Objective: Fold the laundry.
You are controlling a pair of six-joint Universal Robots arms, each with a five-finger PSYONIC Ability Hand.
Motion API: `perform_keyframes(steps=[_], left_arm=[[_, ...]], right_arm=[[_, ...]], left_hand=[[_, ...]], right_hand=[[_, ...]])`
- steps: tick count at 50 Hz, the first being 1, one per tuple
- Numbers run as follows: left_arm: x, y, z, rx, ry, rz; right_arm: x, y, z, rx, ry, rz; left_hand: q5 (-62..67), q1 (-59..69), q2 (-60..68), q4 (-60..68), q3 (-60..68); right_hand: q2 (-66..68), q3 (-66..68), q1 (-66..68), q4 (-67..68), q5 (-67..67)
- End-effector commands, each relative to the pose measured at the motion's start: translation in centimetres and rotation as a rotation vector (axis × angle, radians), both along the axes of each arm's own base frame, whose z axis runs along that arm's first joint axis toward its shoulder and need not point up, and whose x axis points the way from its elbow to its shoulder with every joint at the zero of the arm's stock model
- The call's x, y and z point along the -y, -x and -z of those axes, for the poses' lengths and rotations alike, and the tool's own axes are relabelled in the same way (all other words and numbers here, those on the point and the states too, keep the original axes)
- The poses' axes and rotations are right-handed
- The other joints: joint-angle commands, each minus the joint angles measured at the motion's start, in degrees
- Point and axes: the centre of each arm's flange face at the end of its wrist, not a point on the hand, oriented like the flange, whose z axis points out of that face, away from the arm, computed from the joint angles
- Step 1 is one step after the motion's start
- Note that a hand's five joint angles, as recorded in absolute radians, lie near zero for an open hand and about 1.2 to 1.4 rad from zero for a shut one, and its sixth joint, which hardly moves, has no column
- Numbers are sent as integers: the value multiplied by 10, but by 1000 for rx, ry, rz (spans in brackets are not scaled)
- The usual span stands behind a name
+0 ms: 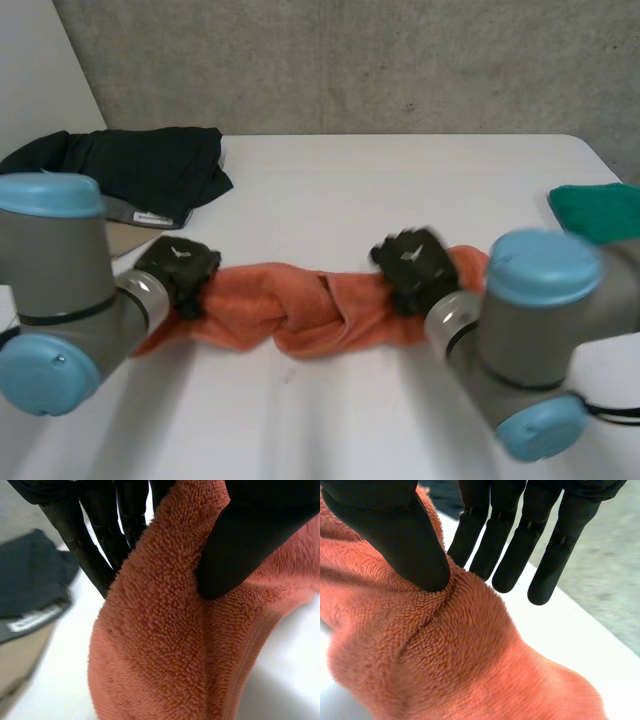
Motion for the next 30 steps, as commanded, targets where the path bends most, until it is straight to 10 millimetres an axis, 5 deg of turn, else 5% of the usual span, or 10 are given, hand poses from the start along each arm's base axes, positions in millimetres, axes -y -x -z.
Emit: perform_keyframes(steps=[1,8,17,24,26,27,30], left_arm=[[3,-19,-40,-40,94,-66],[6,-26,-43,-44,65,-71],[17,9,4,-14,-48,38],[52,29,17,22,6,-26],[56,33,8,11,40,-26],[59,37,-1,-4,69,-19],[58,40,-19,-29,108,-1]], right_arm=[[30,54,-68,78,29,121],[55,96,-67,34,-106,192],[68,82,-29,-55,-125,158],[100,78,-15,-112,-63,262],[102,78,-18,-115,-55,276],[101,75,-22,-116,-56,271],[95,70,-29,-115,-52,240]], left_hand=[[144,170,121,120,129],[144,170,121,120,129],[144,170,121,120,129],[-92,-66,-116,-117,-108],[-171,-145,-195,-196,-187],[-302,-276,-325,-326,-317],[-446,-420,-469,-470,-461]], right_hand=[[128,123,192,117,155],[128,123,192,117,155],[128,123,192,117,155],[118,112,182,107,145],[-80,-85,-16,-91,-53],[-291,-296,-227,-302,-264],[-411,-416,-347,-422,-384]])
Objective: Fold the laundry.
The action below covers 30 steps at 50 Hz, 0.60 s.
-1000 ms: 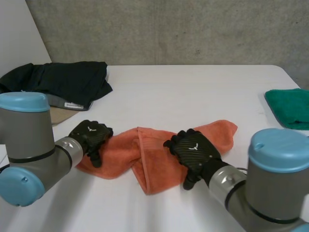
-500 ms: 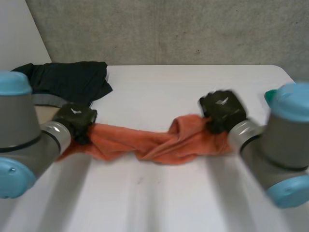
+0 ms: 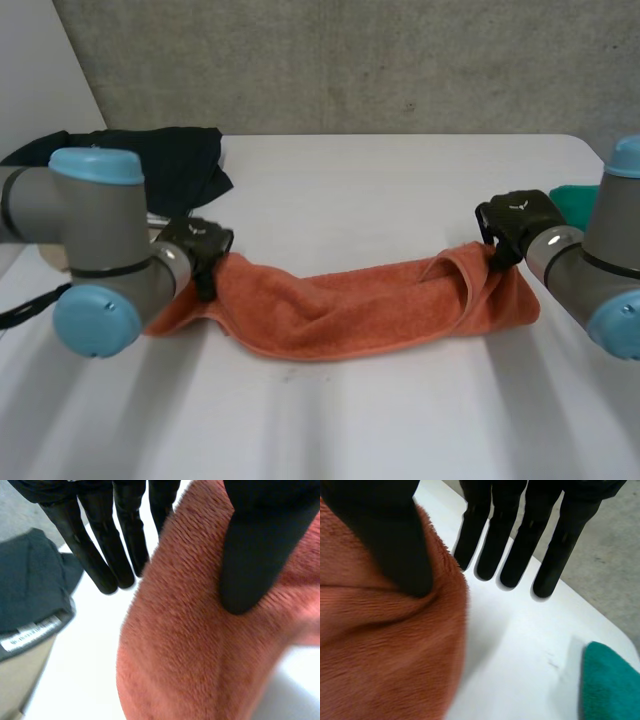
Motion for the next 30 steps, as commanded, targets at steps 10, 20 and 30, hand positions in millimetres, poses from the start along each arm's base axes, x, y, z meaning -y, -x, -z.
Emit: perform_keyframes(steps=[10,20,30], left_arm=[[-24,-14,-66,-18,132,56],[-53,-67,-46,7,120,42],[-77,-87,-22,-41,6,104]], right_arm=[[-30,-27,-61,-100,179,-314],[-80,-25,-42,-420,123,-749],[-90,-15,-21,-564,122,-911]], left_hand=[[-268,-248,-262,-268,-265],[-174,-154,-168,-174,-171],[-69,-49,-64,-70,-66]], right_hand=[[-227,-235,-219,-241,-237],[-222,-230,-214,-236,-232],[-128,-136,-120,-142,-138]])
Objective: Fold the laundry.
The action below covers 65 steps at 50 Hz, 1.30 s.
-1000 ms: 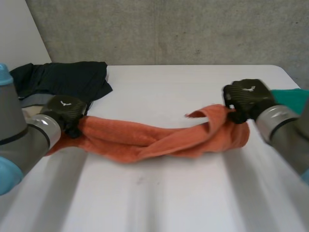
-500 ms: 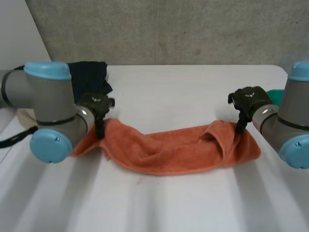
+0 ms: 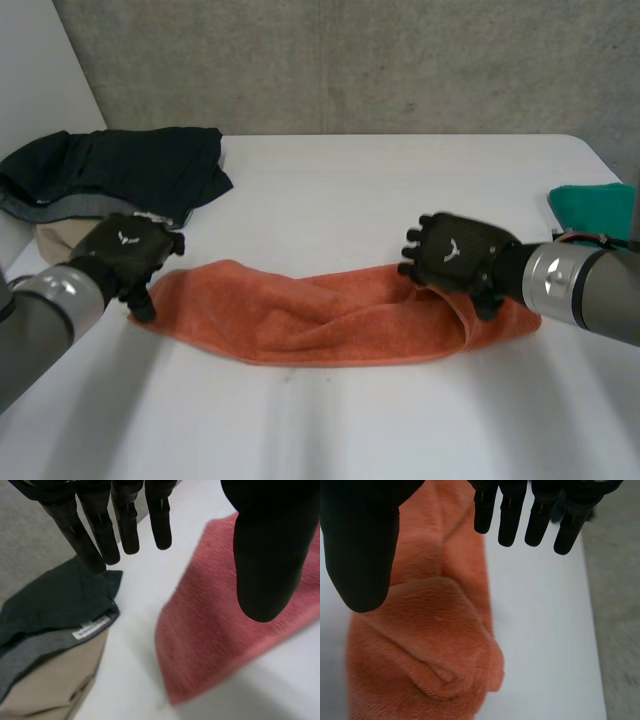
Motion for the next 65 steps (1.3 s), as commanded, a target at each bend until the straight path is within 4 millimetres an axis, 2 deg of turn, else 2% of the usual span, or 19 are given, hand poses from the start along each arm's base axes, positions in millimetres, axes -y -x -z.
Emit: perform_keyframes(steps=[1,5,11,13,14,16,25,29,37,47,54,57,60,62,65], left_arm=[[-19,-11,20,-30,-109,51],[-22,-13,28,-20,-145,62],[-15,-11,39,-7,-168,97],[-13,-9,42,-1,-173,109],[-11,-6,44,3,-176,122],[-9,-3,46,8,-176,131],[13,11,52,38,-105,136],[24,19,54,76,-53,130],[36,37,58,147,9,153],[53,53,67,191,43,145],[63,68,76,203,61,156],[67,72,81,209,62,151],[75,74,82,221,79,124],[82,74,80,227,96,95],[94,76,70,218,140,70]], right_arm=[[-3,7,19,-96,8,-82],[2,8,30,-111,10,-87],[26,7,50,-118,107,-56],[32,6,51,-113,136,-45],[36,5,51,-102,162,-34],[40,3,49,-84,179,-17],[65,4,28,179,55,244],[83,16,26,310,-48,452],[104,42,25,389,-84,709],[111,50,38,394,-123,766],[114,54,41,399,-125,783],[116,56,40,403,-122,790],[118,55,40,400,-114,784],[121,54,40,400,-102,780],[127,50,39,395,-75,764]], left_hand=[[67,65,70,68,70],[46,45,50,47,50],[-28,-29,-24,-27,-24],[-43,-44,-40,-42,-40],[-46,-48,-43,-45,-43],[-51,-53,-48,-50,-48],[-83,-85,-80,-82,-80],[-78,-80,-75,-77,-75],[-60,-61,-56,-59,-56],[1,-1,4,2,4],[38,36,41,39,41],[92,90,95,92,95],[218,216,221,219,221],[389,387,392,390,392],[564,562,567,565,567]], right_hand=[[88,106,97,105,113],[117,135,125,134,142],[175,194,184,192,200],[289,307,298,306,314],[448,466,457,465,473],[586,604,594,603,611],[586,604,595,603,611],[586,604,595,603,611],[586,604,595,603,611],[586,604,595,603,611],[586,604,595,603,611],[586,604,595,603,611],[586,604,595,603,611],[586,604,595,603,611],[586,604,595,603,611]])
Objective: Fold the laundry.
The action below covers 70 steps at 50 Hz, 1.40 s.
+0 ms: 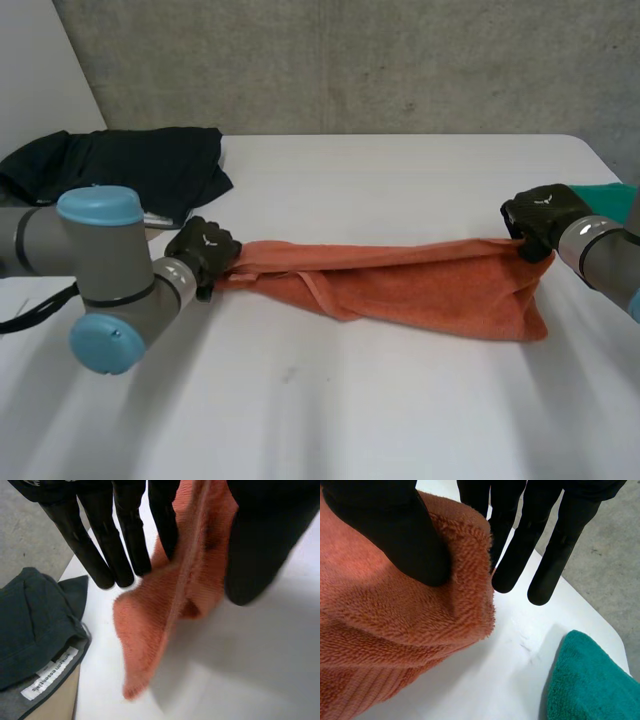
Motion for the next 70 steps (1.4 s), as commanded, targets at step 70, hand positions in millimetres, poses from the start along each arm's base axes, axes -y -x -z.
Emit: perform_keyframes(steps=[70], left_arm=[[30,-52,1,-133,43,-111]], right_arm=[[-12,-7,19,40,17,31]], left_hand=[[293,312,291,290,292]], right_hand=[[132,120,156,117,136]])
